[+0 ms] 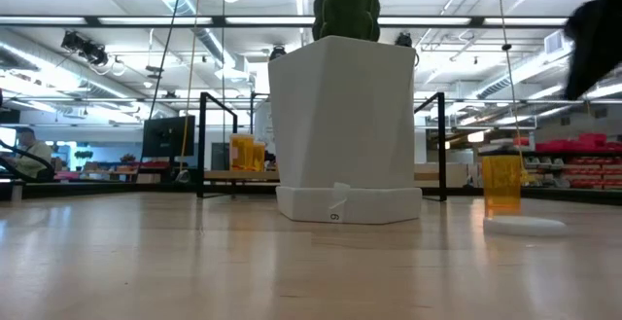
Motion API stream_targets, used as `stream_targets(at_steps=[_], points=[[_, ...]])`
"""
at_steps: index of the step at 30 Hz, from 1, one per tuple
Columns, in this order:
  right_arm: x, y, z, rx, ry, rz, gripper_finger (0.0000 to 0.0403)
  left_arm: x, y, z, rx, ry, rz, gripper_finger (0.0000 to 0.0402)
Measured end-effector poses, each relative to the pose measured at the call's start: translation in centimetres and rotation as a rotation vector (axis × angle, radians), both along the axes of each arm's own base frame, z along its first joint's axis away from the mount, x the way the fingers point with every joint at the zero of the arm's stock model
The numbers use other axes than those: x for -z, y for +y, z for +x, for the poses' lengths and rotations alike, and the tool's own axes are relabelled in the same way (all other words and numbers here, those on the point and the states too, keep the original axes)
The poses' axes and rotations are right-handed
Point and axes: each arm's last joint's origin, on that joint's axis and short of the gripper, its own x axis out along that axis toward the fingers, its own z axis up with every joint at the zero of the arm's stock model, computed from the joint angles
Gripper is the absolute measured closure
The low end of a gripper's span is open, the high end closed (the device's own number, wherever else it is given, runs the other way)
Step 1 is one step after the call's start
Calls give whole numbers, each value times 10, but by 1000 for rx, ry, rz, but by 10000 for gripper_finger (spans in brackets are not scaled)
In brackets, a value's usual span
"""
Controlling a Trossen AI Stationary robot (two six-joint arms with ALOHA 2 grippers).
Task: Pick and place medicine bottles onto shelf by color
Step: Close the orange medicine bottle
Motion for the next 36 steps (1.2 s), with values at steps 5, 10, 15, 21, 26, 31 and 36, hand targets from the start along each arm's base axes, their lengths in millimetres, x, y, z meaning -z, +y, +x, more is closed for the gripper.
stream_targets(at_steps=[5, 10, 15, 21, 26, 31, 36], points=[[-5, 18, -31, -54, 2, -17, 107, 2, 0, -1, -14, 16, -15, 296], [-14, 36, -30, -430, -140, -141, 107, 2, 0, -1, -13, 18, -12, 296], [-4, 44, -10, -702, -175, -280, 107, 4, 0, 4, -22, 31, -6, 296], [23, 28, 24, -603, -172, -213, 107, 8, -7, 12, -10, 51, -14, 296], [48, 15, 47, -605, -124, -104, 107, 12, -13, 16, 21, 80, -14, 290], [71, 10, 59, -624, -49, -108, 107, 14, -17, 19, 39, 88, -19, 280], [86, 3, 66, -608, 3, -127, 107, 15, -20, 20, 49, 96, -17, 271]])
